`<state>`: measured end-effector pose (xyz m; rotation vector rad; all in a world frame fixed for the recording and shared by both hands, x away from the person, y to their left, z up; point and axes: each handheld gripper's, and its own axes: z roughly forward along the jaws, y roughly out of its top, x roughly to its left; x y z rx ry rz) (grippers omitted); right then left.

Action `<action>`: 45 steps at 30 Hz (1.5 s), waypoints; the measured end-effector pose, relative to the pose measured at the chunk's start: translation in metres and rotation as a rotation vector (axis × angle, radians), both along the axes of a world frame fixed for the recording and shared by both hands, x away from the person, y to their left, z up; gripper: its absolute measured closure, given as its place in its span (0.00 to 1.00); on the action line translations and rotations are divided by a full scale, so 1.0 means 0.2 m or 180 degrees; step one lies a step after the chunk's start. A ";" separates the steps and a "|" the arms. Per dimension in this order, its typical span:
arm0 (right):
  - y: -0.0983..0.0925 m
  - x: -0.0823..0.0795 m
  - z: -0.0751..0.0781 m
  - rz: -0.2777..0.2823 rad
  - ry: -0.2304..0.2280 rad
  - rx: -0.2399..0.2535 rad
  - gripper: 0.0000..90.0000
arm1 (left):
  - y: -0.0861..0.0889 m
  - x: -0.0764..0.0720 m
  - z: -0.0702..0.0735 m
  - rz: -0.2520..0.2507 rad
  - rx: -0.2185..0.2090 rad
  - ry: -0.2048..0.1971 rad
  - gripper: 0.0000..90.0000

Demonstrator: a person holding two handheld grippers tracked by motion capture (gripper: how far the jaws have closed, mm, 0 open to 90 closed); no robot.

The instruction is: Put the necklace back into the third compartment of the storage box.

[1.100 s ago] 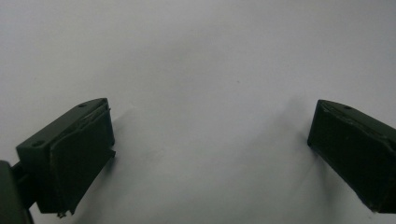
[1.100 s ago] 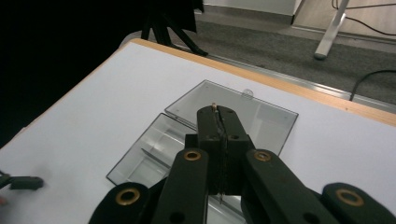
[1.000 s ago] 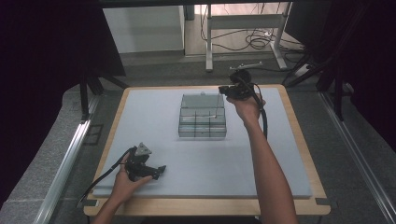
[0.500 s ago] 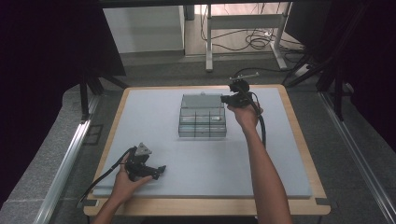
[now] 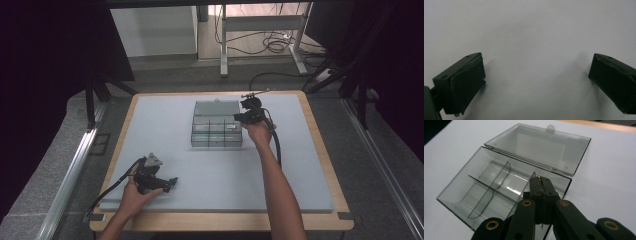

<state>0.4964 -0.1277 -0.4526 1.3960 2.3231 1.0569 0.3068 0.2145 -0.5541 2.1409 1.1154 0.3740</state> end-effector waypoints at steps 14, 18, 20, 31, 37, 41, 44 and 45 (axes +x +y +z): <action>0.01 0.02 -0.11 -0.0020 0.0127 -0.0091 0.98 | 0.00 0.00 0.00 -0.0004 0.0001 0.0001 0.00; 0.01 0.02 -0.12 0.0005 0.0154 -0.0083 0.82 | 0.00 0.00 0.00 -0.0005 0.0001 0.0002 0.00; 0.01 0.02 -0.13 0.0023 0.0231 -0.0067 0.74 | 0.00 0.00 0.00 -0.0005 0.0001 0.0002 0.00; -0.10 -0.14 -0.04 0.0184 -0.0064 0.0200 0.49 | 0.00 0.00 0.00 -0.0005 0.0001 0.0005 0.00; -0.25 -0.37 -0.02 0.0314 -0.0290 0.0196 0.41 | 0.00 0.00 0.00 -0.0003 -0.0002 0.0005 0.00; -0.38 -0.53 -0.05 0.0357 -0.0401 0.0200 0.37 | 0.00 0.00 0.00 -0.0002 -0.0002 0.0004 0.00; -0.45 -0.63 -0.09 0.0404 -0.0419 0.0139 0.35 | 0.00 0.00 0.00 -0.0001 -0.0002 0.0002 0.00; -0.48 -0.66 -0.10 0.0419 -0.0418 0.0112 0.34 | 0.00 0.00 0.00 -0.0002 -0.0002 0.0003 0.00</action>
